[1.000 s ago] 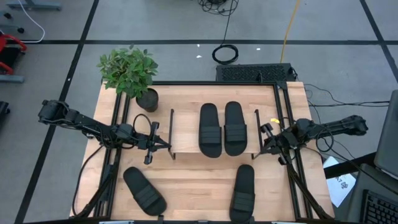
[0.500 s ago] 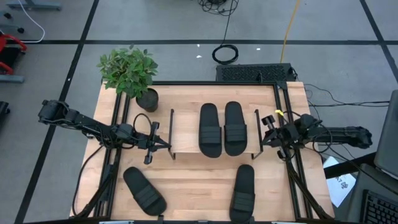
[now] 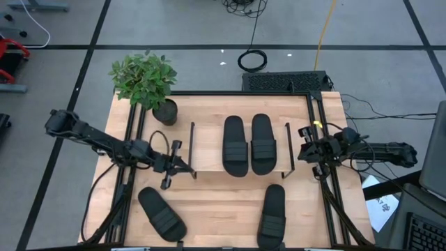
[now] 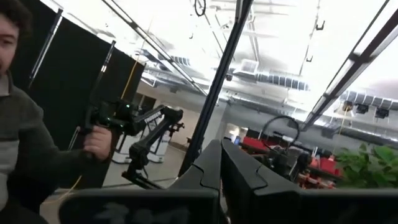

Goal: Pick and place slides into the shelf
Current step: Put the black slide under the shelf

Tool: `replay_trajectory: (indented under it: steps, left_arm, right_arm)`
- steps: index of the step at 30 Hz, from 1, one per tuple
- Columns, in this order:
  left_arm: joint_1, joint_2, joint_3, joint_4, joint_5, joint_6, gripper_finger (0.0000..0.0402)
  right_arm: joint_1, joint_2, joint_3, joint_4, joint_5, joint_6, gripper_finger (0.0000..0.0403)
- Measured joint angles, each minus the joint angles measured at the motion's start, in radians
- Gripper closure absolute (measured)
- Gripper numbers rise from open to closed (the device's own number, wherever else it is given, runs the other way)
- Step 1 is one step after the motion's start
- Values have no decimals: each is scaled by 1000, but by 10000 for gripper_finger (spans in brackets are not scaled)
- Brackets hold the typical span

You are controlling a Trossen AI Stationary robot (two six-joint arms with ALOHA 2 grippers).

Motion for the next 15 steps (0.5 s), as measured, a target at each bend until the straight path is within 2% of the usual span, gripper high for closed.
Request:
replay_trajectory:
  steps: [5,7,11,15]
  left_arm:
    - [-106,6,227,-323,-179,23,398]
    - [-152,34,312,-394,-244,19,398]
    - [-259,117,437,-438,-304,43,398]
    - [-348,249,546,-442,-469,43,398]
  right_arm:
    - [0,0,0,34,0,20,403]
    - [0,0,0,38,0,20,403]
    - [0,0,0,39,0,20,403]
    - [0,0,0,42,0,21,403]
